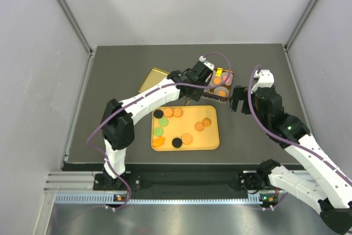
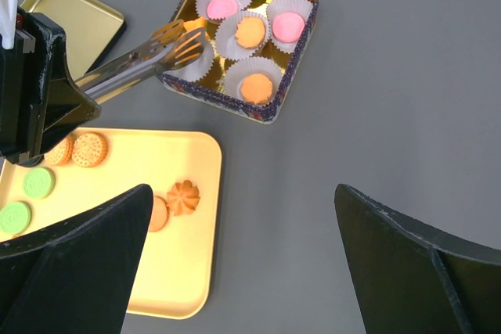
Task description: Pack the cookies
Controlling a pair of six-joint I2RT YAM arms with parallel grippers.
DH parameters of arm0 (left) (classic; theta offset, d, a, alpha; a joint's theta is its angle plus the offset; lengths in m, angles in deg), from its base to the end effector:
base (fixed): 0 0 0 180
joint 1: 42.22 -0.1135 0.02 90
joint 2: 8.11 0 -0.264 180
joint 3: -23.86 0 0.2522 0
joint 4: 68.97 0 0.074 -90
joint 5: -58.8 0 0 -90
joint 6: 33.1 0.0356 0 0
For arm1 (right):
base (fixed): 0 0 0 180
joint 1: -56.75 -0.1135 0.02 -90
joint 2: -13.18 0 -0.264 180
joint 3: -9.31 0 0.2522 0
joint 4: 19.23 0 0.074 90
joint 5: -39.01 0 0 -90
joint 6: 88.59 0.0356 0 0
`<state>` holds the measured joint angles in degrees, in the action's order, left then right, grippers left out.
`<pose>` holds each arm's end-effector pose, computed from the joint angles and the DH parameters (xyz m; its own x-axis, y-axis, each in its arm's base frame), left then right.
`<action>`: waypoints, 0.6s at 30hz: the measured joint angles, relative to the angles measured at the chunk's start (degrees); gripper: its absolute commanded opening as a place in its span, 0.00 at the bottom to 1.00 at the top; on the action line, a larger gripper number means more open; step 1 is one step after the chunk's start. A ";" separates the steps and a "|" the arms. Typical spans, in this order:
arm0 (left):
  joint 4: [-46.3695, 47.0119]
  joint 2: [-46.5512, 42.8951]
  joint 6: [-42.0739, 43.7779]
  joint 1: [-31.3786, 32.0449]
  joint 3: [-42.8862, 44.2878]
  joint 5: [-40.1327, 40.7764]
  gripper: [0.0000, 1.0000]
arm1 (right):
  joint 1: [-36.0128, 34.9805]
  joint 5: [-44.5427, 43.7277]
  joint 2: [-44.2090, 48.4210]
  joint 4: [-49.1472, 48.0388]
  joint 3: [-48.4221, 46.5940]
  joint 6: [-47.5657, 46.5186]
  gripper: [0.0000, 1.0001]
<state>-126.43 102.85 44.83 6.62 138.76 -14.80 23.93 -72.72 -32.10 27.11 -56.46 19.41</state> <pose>0.2908 -0.3174 0.2904 -0.6454 0.4335 -0.6289 0.4876 0.8676 0.0977 0.1474 0.0794 0.3427 -0.4175 0.0723 -0.9058 -0.0993 0.9872 0.1246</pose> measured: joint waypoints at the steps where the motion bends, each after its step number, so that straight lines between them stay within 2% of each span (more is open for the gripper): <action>1: -0.02 0.02 0.02 0.00 0.00 0.00 0.14 | 0.00 0.00 0.02 0.00 0.00 0.00 1.00; 18: -0.02 0.02 0.24 0.00 0.00 0.09 0.21 | 0.00 -0.02 0.52 0.00 0.00 -0.02 1.00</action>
<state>-126.45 102.87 45.07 6.62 138.76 -14.71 23.93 -72.74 -31.58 27.11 -56.46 19.38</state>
